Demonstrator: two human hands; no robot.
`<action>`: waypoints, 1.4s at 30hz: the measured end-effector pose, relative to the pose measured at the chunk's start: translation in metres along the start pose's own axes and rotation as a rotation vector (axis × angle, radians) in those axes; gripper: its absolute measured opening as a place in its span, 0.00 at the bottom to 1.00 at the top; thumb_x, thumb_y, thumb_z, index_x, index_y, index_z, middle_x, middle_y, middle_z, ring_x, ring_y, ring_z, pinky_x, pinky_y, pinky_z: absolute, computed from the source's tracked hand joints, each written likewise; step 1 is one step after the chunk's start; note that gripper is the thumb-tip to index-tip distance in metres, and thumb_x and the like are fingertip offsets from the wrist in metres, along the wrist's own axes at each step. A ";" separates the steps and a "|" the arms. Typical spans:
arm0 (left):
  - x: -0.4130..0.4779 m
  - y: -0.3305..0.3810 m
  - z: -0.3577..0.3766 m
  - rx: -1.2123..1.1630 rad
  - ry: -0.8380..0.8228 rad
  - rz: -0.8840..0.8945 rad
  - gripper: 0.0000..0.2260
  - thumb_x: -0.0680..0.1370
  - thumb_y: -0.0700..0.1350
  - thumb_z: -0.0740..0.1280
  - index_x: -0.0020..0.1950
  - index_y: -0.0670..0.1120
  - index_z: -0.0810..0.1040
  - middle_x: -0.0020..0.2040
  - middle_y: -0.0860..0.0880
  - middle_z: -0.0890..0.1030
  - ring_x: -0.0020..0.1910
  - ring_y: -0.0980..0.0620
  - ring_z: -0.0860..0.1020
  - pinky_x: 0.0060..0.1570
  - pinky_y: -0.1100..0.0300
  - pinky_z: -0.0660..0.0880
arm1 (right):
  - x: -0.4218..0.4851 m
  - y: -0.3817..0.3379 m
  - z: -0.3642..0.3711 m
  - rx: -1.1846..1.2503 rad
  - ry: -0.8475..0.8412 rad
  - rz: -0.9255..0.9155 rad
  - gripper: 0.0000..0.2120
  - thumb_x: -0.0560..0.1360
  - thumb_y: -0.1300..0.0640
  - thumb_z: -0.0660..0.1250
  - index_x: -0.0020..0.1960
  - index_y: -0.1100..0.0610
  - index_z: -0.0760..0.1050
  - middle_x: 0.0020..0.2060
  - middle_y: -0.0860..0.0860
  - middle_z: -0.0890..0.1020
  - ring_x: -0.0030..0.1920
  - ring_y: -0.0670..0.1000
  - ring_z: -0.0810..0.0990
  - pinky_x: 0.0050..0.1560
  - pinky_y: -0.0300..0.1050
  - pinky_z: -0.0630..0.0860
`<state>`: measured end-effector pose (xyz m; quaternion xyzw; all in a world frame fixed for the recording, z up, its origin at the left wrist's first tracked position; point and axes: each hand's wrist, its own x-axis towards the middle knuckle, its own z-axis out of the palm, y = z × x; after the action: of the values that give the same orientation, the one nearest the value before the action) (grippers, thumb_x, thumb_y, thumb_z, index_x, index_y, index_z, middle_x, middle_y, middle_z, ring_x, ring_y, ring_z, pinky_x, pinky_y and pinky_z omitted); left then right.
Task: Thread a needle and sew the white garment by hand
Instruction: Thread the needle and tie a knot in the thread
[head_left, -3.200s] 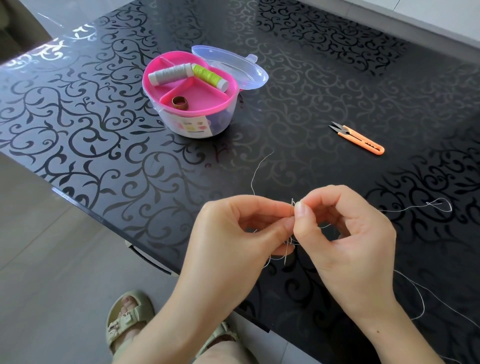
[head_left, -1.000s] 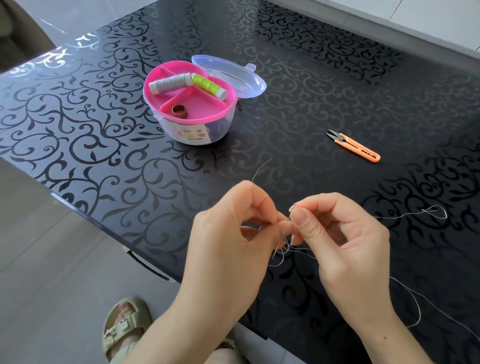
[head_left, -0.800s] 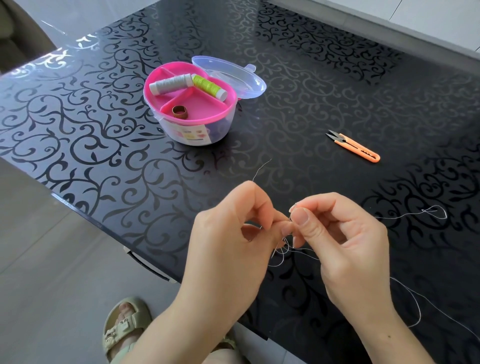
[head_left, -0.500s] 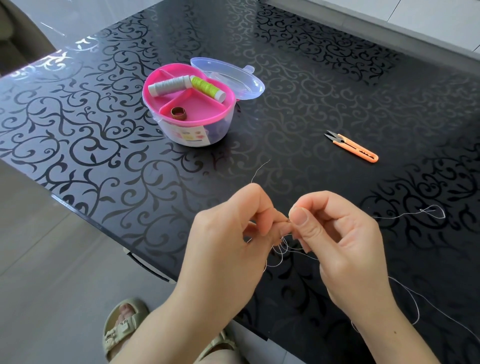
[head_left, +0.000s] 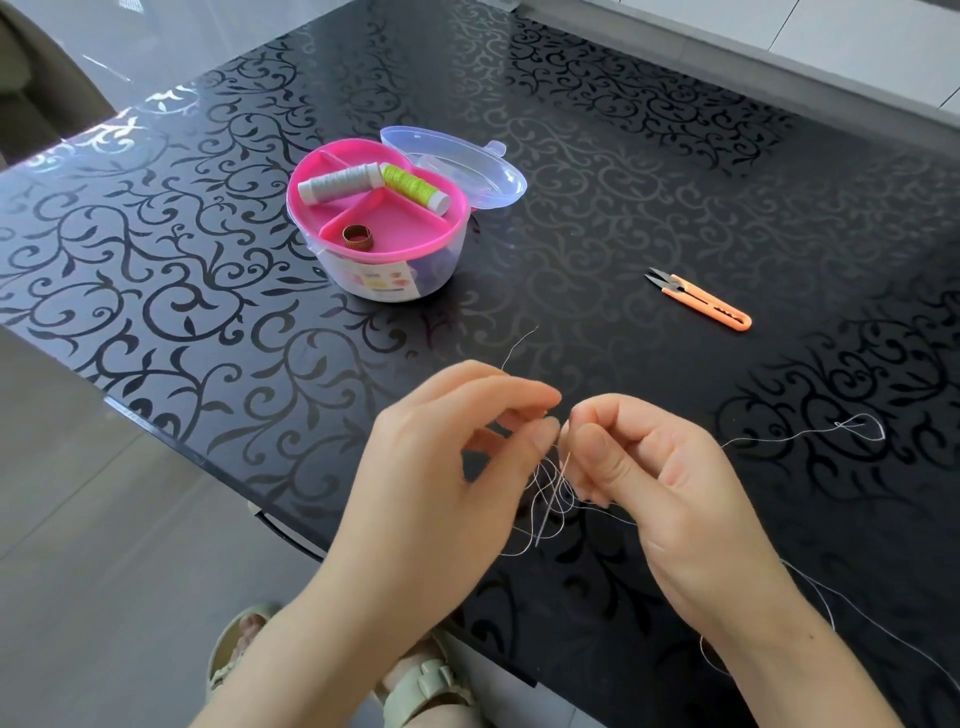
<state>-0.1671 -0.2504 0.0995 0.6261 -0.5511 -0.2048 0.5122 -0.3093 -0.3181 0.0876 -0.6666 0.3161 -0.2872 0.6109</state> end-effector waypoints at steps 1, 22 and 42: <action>0.001 -0.001 -0.001 0.039 0.001 0.019 0.06 0.74 0.45 0.68 0.49 0.47 0.83 0.42 0.56 0.80 0.43 0.59 0.78 0.42 0.72 0.73 | 0.001 0.001 -0.001 0.039 -0.035 0.030 0.15 0.71 0.39 0.67 0.40 0.51 0.77 0.30 0.46 0.76 0.32 0.44 0.71 0.38 0.34 0.70; 0.007 -0.012 -0.005 0.288 -0.076 0.322 0.07 0.77 0.40 0.64 0.44 0.41 0.81 0.40 0.50 0.78 0.40 0.53 0.74 0.44 0.65 0.71 | 0.004 0.004 -0.003 0.216 -0.176 0.170 0.19 0.68 0.38 0.70 0.41 0.54 0.80 0.32 0.49 0.77 0.34 0.48 0.72 0.37 0.35 0.71; 0.007 -0.009 -0.005 0.464 -0.122 0.351 0.05 0.70 0.29 0.64 0.38 0.38 0.75 0.38 0.46 0.74 0.38 0.47 0.71 0.40 0.56 0.68 | 0.004 -0.001 -0.002 0.171 -0.168 0.256 0.11 0.73 0.52 0.64 0.35 0.56 0.78 0.32 0.52 0.77 0.34 0.47 0.74 0.36 0.37 0.73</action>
<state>-0.1560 -0.2561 0.0960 0.6082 -0.7128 -0.0189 0.3488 -0.3081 -0.3222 0.0888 -0.5883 0.3205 -0.1764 0.7211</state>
